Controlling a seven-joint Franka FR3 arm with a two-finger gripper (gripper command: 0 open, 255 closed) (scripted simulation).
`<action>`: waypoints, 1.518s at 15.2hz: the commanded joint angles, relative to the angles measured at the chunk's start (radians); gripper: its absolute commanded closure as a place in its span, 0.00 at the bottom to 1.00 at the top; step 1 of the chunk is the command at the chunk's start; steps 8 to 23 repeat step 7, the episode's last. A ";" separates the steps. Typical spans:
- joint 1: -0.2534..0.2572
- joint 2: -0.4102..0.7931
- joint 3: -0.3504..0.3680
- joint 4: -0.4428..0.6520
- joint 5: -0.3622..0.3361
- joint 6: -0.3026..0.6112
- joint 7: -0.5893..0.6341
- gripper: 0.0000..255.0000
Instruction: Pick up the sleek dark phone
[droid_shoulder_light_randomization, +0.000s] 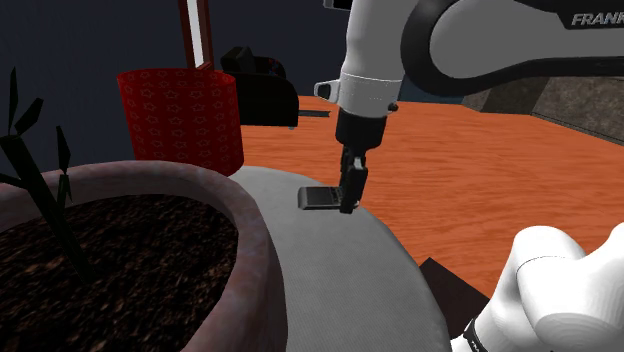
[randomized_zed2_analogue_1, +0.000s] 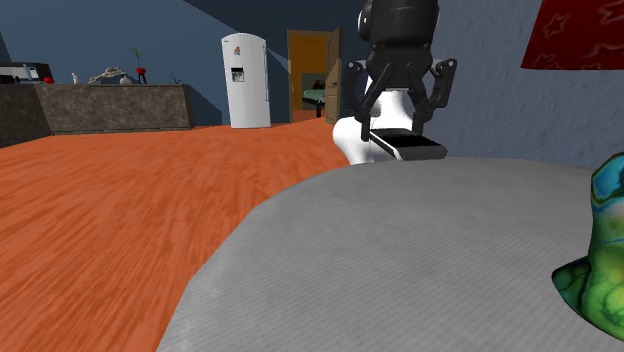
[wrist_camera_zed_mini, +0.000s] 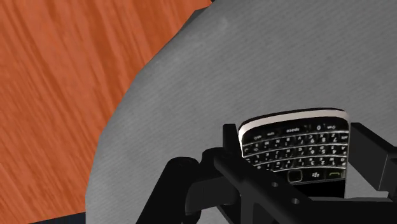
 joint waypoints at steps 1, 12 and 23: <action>-0.001 0.003 -0.002 0.031 -0.002 -0.029 0.001 1.00; -0.003 0.012 -0.005 0.094 -0.006 -0.082 0.003 1.00; -0.003 0.012 -0.005 0.094 -0.006 -0.082 0.003 1.00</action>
